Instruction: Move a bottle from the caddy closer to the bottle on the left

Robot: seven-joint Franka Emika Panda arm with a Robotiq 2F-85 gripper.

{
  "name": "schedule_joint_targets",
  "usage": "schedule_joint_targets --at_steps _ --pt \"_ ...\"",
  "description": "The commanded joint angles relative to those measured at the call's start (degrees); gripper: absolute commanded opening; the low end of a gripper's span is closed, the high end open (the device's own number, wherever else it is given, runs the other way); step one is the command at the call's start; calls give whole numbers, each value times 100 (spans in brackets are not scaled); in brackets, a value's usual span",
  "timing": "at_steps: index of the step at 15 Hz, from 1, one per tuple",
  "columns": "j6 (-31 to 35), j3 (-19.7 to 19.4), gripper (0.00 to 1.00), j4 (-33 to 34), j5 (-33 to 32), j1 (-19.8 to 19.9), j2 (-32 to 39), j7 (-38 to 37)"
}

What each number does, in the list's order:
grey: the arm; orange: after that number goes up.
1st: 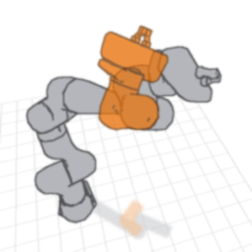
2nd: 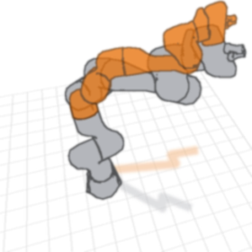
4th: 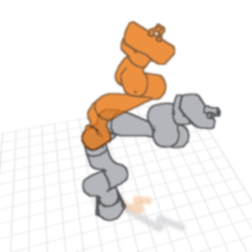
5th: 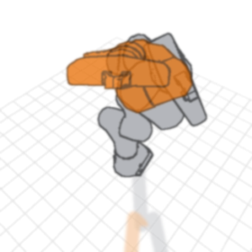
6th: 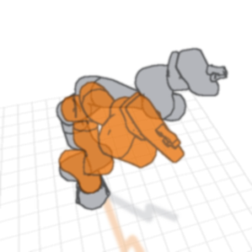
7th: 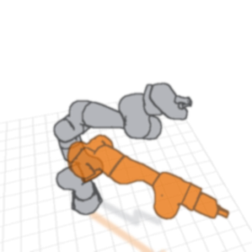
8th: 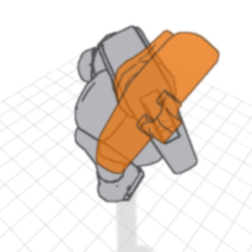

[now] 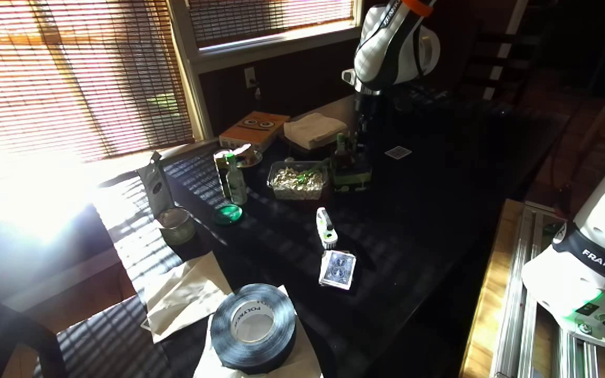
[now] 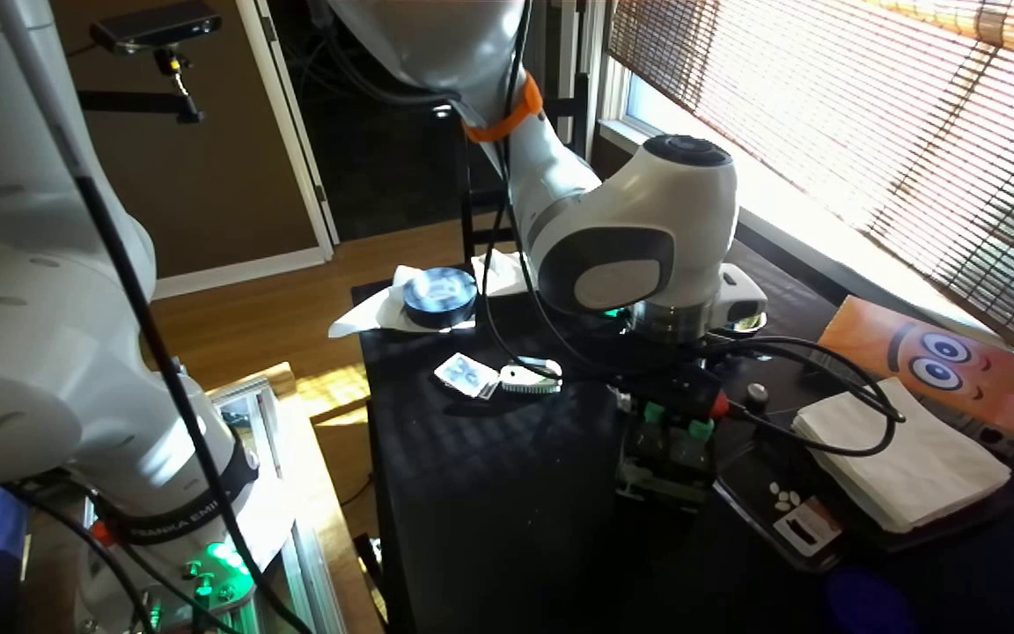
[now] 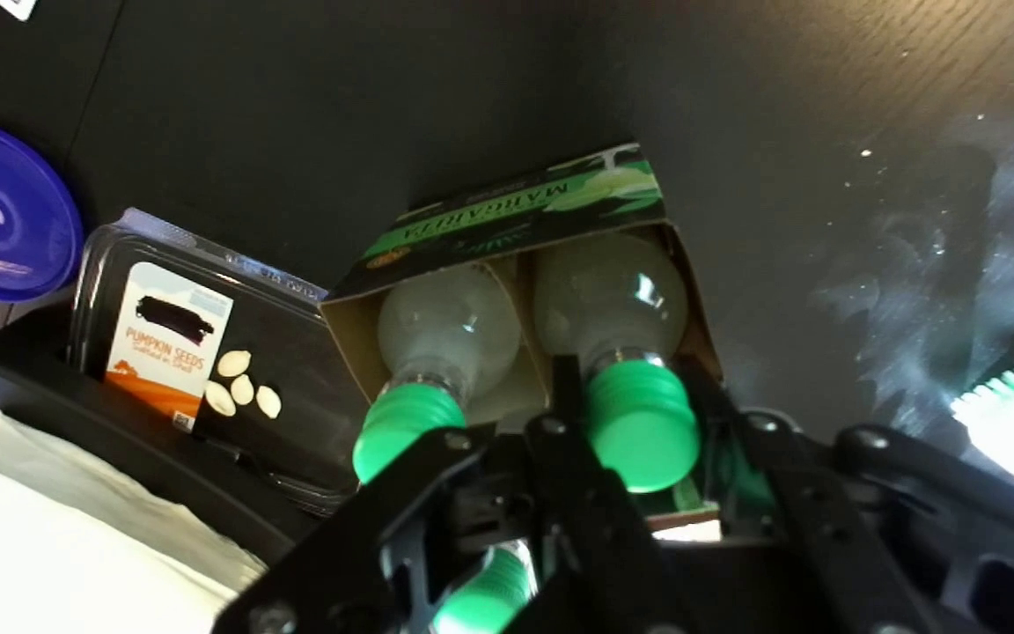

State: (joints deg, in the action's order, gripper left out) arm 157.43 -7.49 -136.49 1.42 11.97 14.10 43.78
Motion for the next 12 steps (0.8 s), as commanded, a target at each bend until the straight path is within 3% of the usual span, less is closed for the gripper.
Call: schedule_joint_targets --at_steps 1,8,12 --pt "-1044 119 7 407 -93 98 -479 -41" --pt "-3257 47 7 2103 -82 -34 -602 -34" --pt "-3825 96 7 2577 -5 -85 -691 105"
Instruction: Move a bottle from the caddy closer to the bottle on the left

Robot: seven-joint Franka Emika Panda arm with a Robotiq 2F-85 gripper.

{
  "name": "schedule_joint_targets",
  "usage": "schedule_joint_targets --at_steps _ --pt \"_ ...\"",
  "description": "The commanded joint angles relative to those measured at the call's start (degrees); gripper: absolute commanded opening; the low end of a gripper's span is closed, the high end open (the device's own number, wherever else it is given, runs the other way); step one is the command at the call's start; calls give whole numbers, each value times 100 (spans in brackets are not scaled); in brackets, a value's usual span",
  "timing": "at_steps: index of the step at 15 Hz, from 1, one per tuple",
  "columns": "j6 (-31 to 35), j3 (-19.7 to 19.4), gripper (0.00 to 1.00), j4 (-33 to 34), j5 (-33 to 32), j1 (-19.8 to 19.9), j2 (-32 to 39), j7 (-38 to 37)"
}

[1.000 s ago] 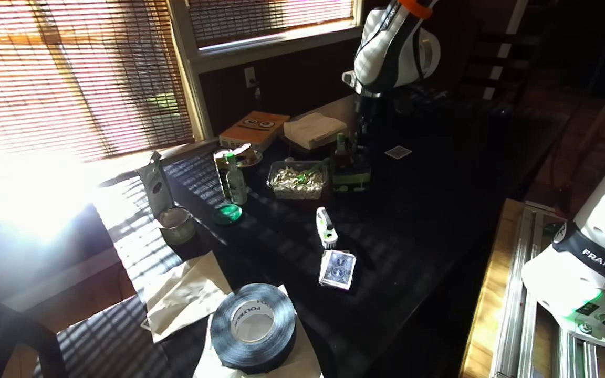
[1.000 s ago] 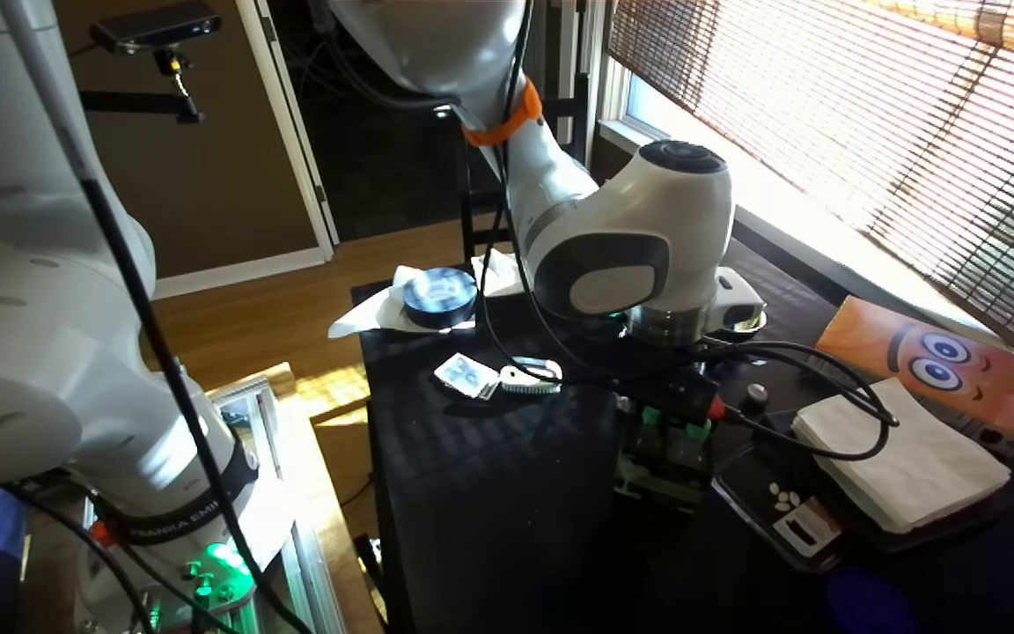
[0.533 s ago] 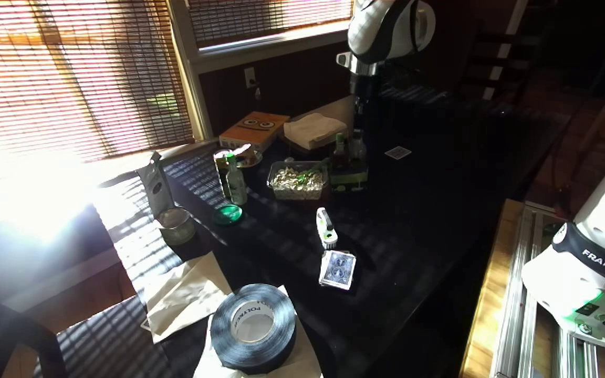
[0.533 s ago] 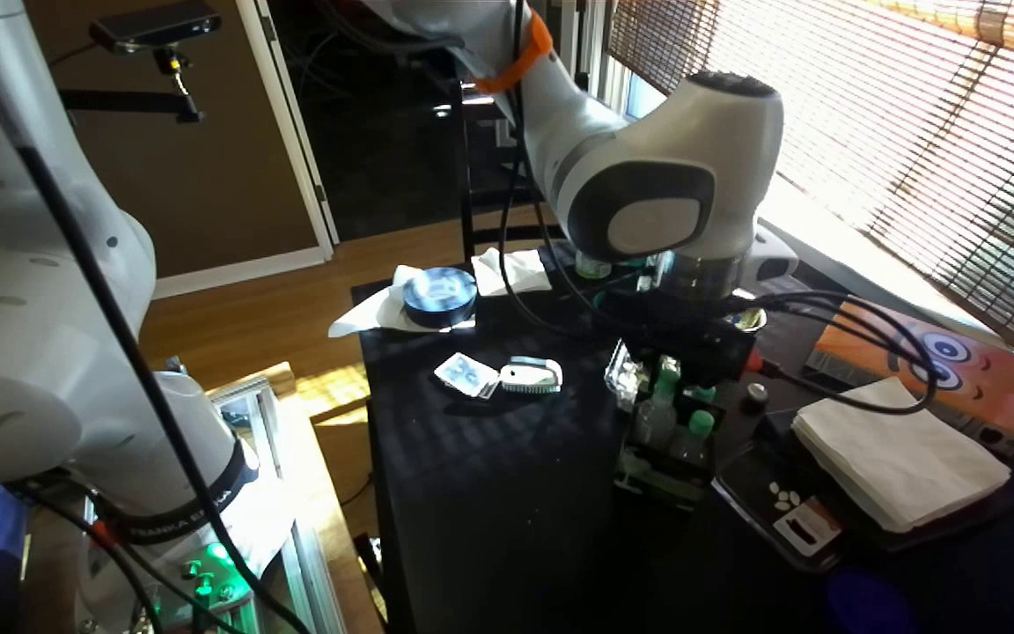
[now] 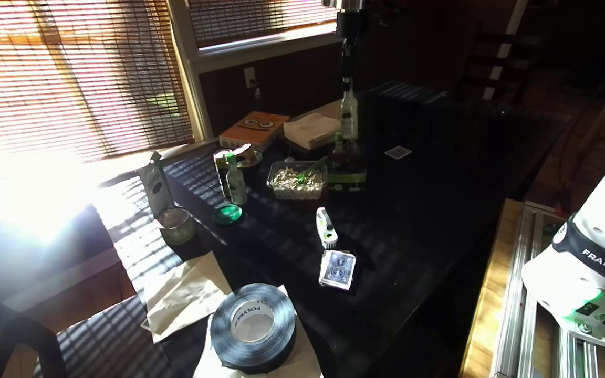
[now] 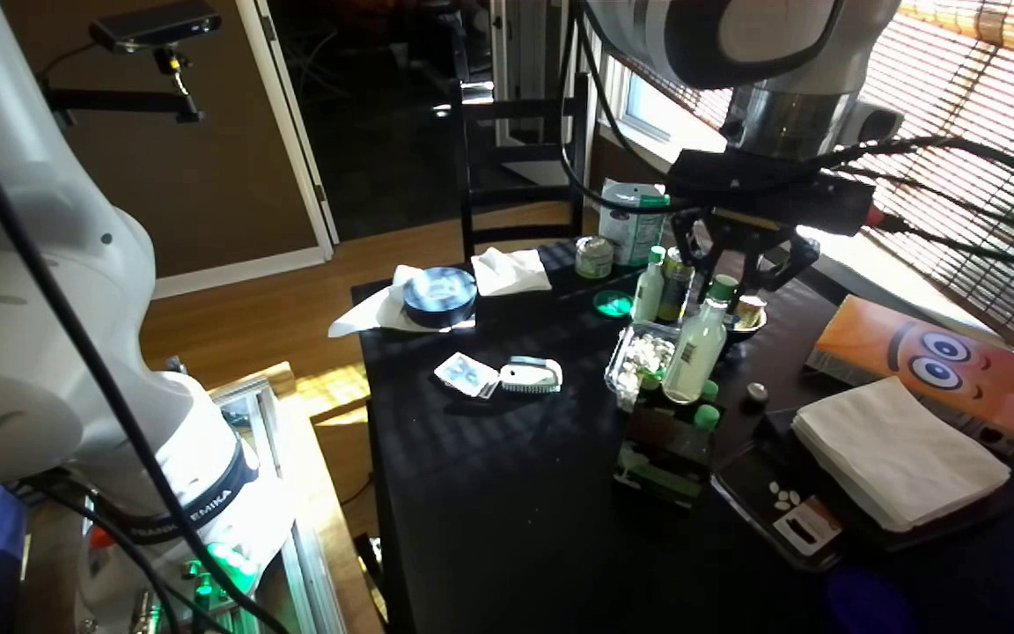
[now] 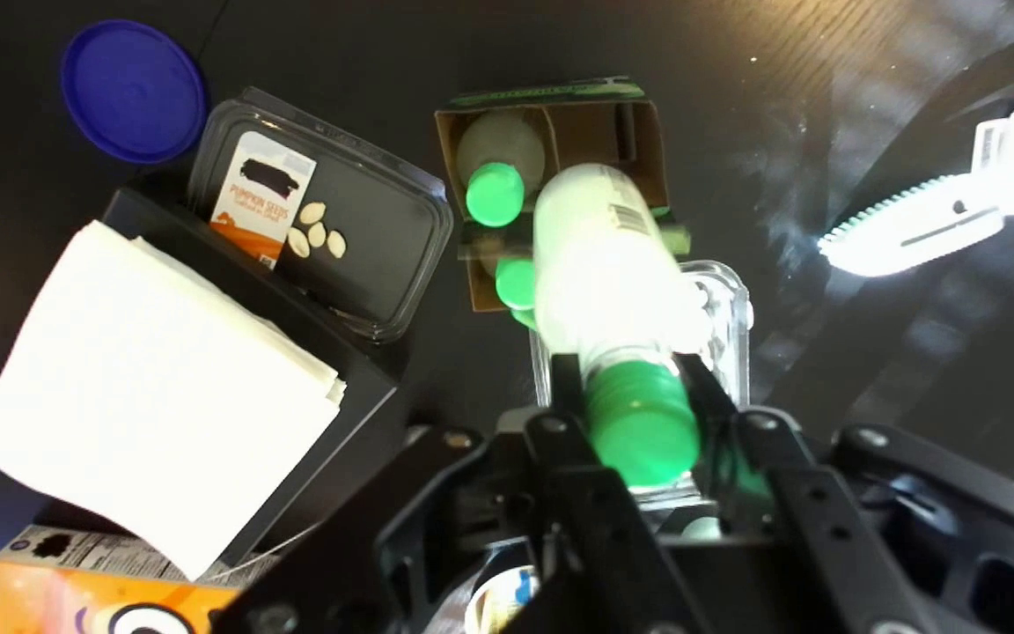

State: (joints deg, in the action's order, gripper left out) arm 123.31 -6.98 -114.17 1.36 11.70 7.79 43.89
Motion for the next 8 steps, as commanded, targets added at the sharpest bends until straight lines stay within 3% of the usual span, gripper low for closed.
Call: schedule_joint_targets --at_steps 1,8 --pt "-446 69 7 389 14 -84 -109 130" --pt "-465 413 7 304 937 -374 -429 884"
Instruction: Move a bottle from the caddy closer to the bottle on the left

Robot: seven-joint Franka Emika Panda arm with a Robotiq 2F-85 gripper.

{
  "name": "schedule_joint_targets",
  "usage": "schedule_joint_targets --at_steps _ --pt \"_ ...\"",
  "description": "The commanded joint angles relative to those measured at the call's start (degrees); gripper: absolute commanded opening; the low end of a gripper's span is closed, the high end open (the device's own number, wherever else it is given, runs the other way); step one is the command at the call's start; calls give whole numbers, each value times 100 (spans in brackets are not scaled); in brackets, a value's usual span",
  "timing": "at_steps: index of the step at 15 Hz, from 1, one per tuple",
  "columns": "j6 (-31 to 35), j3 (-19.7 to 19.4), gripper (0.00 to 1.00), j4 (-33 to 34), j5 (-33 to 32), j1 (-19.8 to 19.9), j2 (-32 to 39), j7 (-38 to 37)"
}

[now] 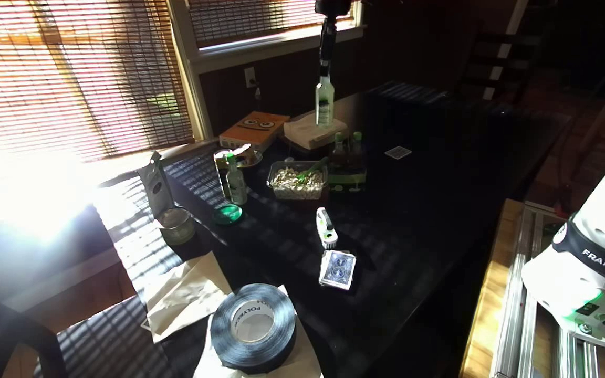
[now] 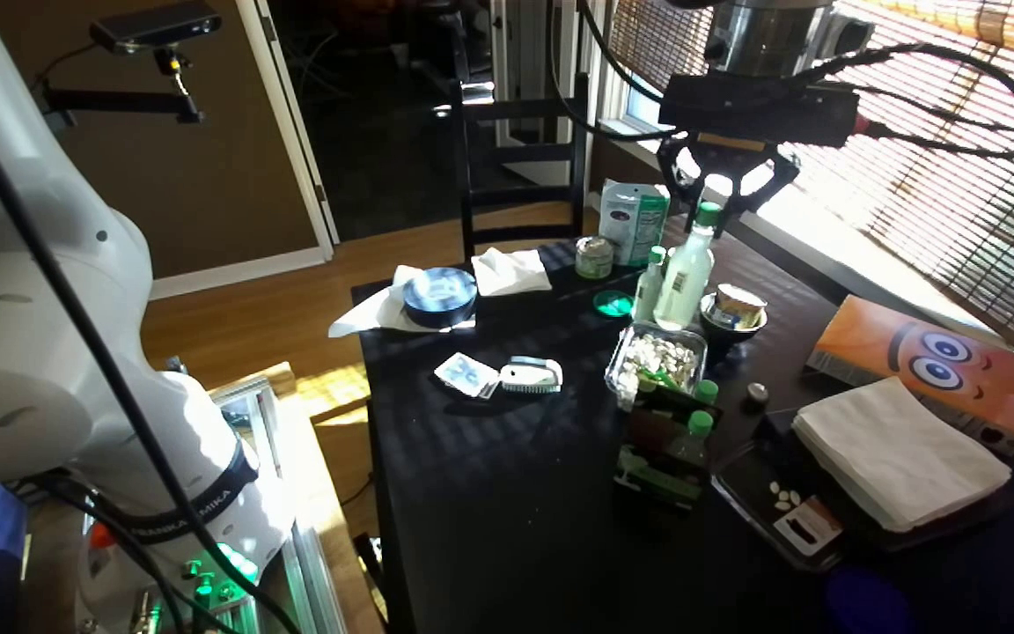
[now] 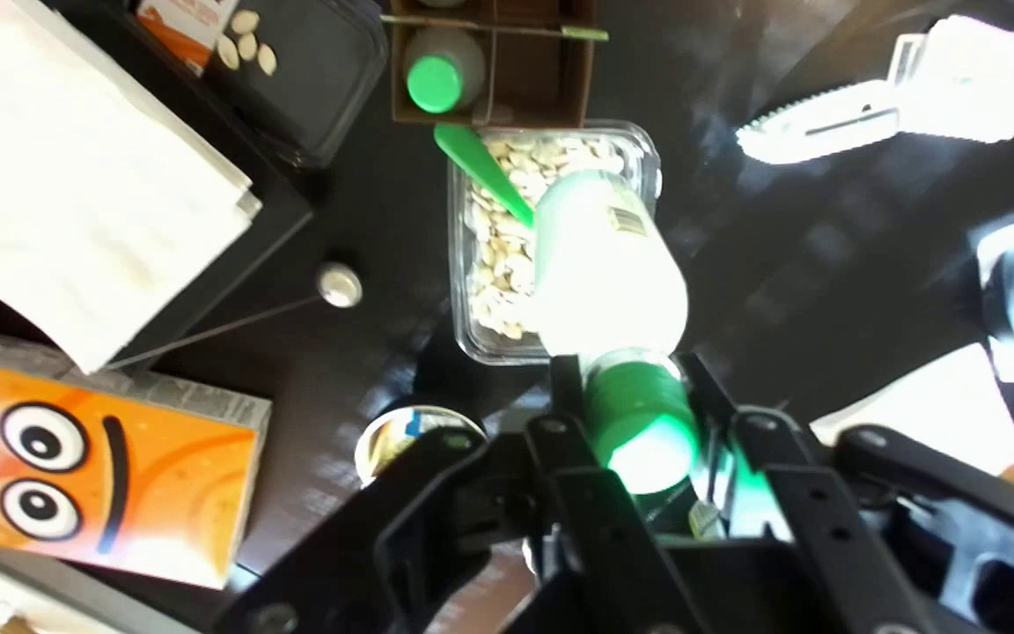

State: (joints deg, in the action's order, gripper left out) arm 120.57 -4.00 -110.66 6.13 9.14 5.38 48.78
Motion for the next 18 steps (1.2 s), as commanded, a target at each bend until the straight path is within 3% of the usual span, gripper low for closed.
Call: schedule_joint_targets --at_steps 1,4,5,10,11,16,18 --pt "-199 182 7 -73 625 -189 -178 500" --pt "-494 343 7 -206 1207 -323 -119 1126" --pt "-310 257 30 -51 856 -332 -23 691" --pt "-408 313 30 -170 1010 -387 -20 952" --pt "-184 364 7 -184 1126 -431 50 993" --pt "691 710 7 120 831 -804 660 987" --pt "1100 797 7 229 438 -947 925 914"
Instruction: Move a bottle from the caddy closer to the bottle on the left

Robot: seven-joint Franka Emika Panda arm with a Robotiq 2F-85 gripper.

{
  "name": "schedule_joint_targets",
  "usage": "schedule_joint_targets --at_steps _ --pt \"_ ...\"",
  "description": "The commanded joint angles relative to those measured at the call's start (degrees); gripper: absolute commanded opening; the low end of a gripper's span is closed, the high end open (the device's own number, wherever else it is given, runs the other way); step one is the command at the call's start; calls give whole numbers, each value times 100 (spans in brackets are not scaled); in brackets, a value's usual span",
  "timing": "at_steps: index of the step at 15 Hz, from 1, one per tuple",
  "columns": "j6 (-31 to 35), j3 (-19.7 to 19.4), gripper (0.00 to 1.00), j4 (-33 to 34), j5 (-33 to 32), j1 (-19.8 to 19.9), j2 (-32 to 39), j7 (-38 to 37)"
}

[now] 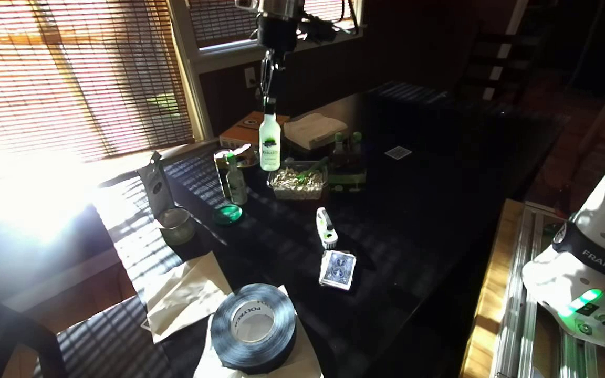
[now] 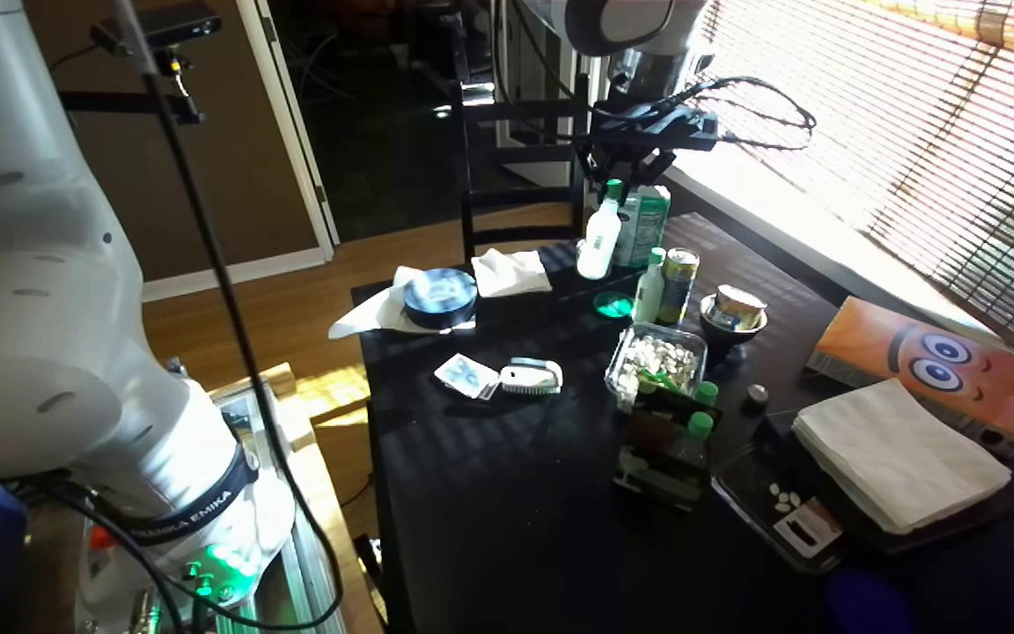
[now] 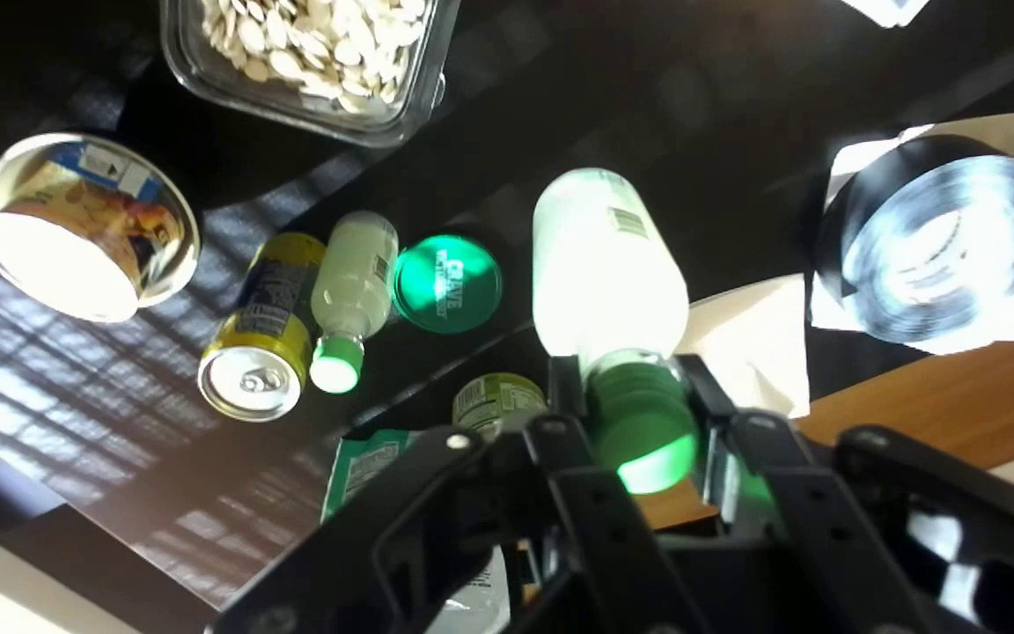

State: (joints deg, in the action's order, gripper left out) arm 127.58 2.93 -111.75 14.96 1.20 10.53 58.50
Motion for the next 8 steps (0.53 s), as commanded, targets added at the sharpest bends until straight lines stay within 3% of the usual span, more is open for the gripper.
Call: schedule_joint_targets --at_steps 1,4,8 --pt "528 129 7 424 -687 -206 559 -37" --pt "721 130 7 660 -1369 -257 931 -12" --pt "1074 203 7 816 -1531 -172 1309 -46"
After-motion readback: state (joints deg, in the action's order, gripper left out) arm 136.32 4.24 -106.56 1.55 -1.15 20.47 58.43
